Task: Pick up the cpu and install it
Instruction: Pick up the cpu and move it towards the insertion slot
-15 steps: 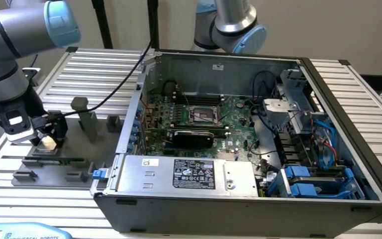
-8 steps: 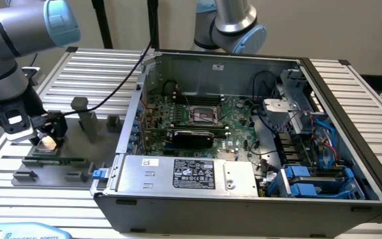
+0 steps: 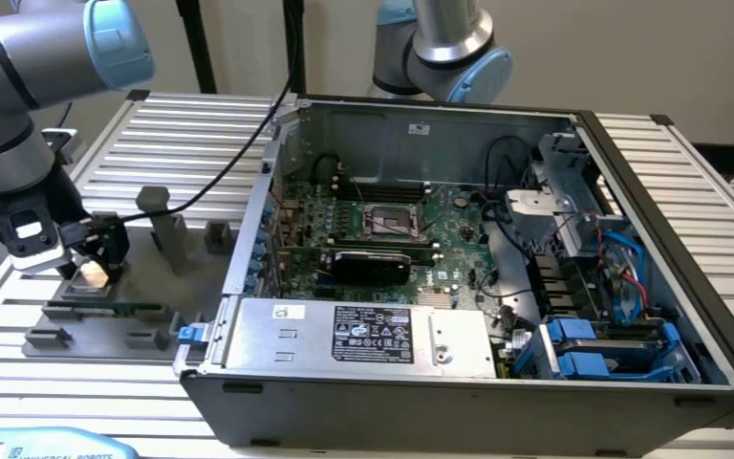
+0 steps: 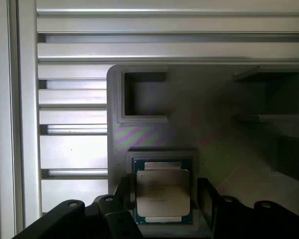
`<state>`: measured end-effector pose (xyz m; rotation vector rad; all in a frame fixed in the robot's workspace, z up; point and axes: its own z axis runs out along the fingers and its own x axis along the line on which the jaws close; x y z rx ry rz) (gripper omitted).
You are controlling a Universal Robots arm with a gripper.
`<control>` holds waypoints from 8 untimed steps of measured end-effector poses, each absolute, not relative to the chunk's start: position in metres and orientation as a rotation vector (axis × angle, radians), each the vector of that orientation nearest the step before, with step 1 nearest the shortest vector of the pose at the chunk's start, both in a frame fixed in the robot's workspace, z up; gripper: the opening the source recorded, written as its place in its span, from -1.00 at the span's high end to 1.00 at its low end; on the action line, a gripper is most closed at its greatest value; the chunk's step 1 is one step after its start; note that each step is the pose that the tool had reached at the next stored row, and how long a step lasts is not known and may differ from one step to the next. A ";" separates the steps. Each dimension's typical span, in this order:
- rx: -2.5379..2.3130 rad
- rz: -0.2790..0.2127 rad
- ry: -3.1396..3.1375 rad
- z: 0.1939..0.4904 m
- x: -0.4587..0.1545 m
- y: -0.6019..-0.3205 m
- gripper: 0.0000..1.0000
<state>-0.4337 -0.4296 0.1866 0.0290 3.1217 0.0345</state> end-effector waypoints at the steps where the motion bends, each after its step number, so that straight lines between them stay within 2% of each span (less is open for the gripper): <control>1: 0.029 0.035 3.122 0.187 -0.434 -0.430 -0.26; 2: 0.029 0.035 3.122 0.187 -0.434 -0.430 -0.26; 3: 0.029 0.035 3.122 0.187 -0.434 -0.430 -0.13; 8: 0.029 0.034 3.122 0.187 -0.434 -0.430 -0.13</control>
